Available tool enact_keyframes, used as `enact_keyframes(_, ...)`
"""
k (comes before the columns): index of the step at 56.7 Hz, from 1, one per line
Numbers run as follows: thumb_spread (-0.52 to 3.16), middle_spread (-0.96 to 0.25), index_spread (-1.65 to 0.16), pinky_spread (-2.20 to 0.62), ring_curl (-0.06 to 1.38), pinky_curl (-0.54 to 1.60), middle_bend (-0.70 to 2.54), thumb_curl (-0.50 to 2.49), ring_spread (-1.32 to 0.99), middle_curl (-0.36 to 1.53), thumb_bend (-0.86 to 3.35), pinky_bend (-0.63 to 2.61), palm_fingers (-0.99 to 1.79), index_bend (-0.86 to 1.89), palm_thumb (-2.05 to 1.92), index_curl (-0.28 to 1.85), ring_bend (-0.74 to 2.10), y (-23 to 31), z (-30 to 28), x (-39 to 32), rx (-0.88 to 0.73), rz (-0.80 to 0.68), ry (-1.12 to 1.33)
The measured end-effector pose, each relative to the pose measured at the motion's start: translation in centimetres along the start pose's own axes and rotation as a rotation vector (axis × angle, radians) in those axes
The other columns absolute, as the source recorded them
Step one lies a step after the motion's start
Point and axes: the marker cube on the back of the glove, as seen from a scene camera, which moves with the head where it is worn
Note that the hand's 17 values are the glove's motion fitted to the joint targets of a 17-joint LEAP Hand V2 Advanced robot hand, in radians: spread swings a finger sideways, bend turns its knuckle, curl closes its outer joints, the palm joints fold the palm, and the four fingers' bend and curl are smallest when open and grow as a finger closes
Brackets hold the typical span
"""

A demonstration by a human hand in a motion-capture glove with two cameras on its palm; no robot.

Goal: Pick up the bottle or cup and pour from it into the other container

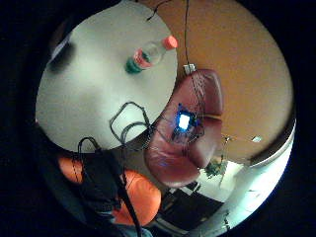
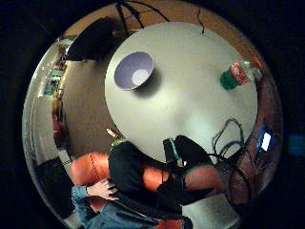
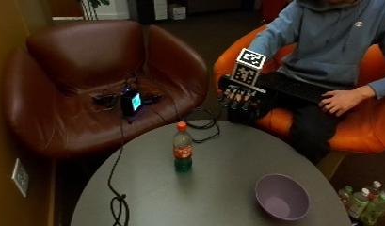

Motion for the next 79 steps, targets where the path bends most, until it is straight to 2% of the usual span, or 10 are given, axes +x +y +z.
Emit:
enact_keyframes(28, 0.96, -0.06, -0.42, 0.23, 0.25, 0.33, 0.18, 0.36, -0.03, 0.27, -0.03, 0.58, -0.05, 0.12, 0.61, 0.17, 0.39, 0.8, 1.9, 9.8, 0.029, 0.131, -0.103)
enact_keyframes(46, 0.96, -0.06, -0.41, 0.23, 0.26, 0.34, 0.19, 0.36, -0.03, 0.28, -0.03, 0.57, -0.03, 0.13, 0.61, 0.17, 0.38, 0.5, 3.9, 15.0, -0.001, 0.145, -0.085)
enact_keyframes(59, 0.95, -0.05, -0.41, 0.23, 0.27, 0.34, 0.20, 0.36, -0.03, 0.30, -0.03, 0.56, -0.02, 0.12, 0.61, 0.17, 0.37, -1.3, 5.8, 17.9, -0.009, 0.161, -0.151)
enact_keyframes(69, 0.95, -0.05, -0.40, 0.23, 0.27, 0.34, 0.20, 0.37, -0.04, 0.31, -0.02, 0.54, 0.01, 0.13, 0.63, 0.18, 0.39, -3.4, 7.8, 18.4, 0.079, 0.125, -0.285)
enact_keyframes(79, 0.93, -0.05, -0.39, 0.23, 0.28, 0.34, 0.21, 0.37, -0.06, 0.32, -0.03, 0.53, 0.04, 0.13, 0.65, 0.18, 0.40, -5.1, 10.2, 18.9, 0.073, 0.154, -0.333)
